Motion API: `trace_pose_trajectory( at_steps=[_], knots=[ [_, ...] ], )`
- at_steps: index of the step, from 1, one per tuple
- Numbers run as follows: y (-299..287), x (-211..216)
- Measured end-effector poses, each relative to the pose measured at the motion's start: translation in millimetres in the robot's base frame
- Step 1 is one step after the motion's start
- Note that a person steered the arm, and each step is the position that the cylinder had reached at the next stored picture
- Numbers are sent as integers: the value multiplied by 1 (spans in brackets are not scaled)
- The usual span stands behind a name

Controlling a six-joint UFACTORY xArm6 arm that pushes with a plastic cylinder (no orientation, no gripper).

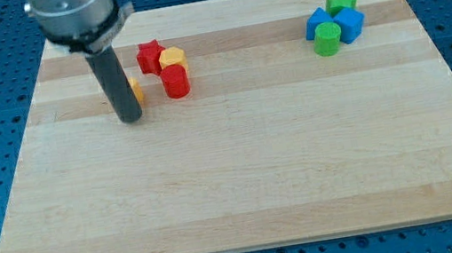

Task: Move the yellow heart to the left of the red circle

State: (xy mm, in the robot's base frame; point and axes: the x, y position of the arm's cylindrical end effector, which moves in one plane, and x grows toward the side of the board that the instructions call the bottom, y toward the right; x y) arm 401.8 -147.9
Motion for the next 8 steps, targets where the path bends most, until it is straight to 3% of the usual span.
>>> trace_pose_trajectory(
  at_steps=[3, 8],
  knots=[
    [-72, -53],
    [-6, -48]
  ],
)
